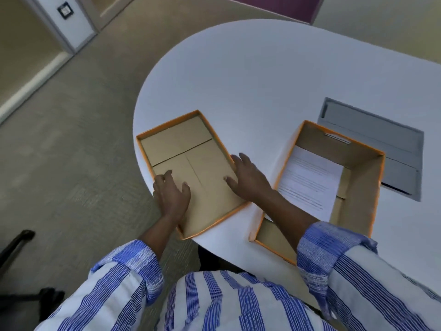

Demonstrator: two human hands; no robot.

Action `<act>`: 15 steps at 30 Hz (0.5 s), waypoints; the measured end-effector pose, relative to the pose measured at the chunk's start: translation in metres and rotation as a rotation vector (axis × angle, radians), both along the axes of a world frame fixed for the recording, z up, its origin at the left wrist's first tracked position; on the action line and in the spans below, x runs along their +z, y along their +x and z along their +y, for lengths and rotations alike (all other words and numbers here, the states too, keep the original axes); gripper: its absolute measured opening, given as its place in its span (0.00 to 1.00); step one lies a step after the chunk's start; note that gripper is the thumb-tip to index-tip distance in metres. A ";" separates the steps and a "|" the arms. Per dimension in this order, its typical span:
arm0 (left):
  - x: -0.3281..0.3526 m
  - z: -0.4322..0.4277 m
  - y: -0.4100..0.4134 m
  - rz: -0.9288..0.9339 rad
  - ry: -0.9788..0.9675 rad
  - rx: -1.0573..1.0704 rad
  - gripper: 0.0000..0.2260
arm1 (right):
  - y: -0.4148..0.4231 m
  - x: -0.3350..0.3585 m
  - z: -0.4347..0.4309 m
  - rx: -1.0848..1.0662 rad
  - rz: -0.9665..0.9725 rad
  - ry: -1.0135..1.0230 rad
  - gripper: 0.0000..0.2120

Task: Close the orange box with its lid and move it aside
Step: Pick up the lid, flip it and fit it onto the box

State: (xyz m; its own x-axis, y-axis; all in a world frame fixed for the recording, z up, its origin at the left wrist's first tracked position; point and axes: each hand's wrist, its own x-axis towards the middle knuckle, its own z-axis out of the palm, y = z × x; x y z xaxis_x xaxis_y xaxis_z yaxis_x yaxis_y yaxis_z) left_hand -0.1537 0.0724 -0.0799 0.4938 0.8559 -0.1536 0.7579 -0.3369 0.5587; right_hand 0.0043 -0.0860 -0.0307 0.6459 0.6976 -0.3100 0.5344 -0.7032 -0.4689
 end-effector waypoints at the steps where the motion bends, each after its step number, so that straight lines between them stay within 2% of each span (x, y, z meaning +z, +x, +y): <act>1: -0.002 0.006 -0.005 0.027 -0.005 0.050 0.26 | -0.004 -0.006 0.004 -0.006 0.036 -0.058 0.36; 4: -0.011 0.021 -0.019 0.053 -0.074 0.151 0.27 | -0.009 -0.020 0.009 -0.065 0.113 -0.182 0.38; 6: -0.018 0.029 -0.025 0.038 -0.214 0.221 0.25 | -0.007 -0.027 0.011 -0.097 0.144 -0.235 0.38; 10: -0.029 0.041 -0.032 0.080 -0.409 0.257 0.09 | -0.003 -0.035 0.015 -0.110 0.215 -0.300 0.38; 13: -0.031 0.045 -0.033 0.057 -0.426 0.249 0.07 | -0.003 -0.034 0.022 -0.117 0.167 -0.340 0.36; 15: -0.028 0.045 -0.029 -0.034 -0.436 0.283 0.09 | -0.006 -0.029 0.031 -0.103 0.100 -0.317 0.34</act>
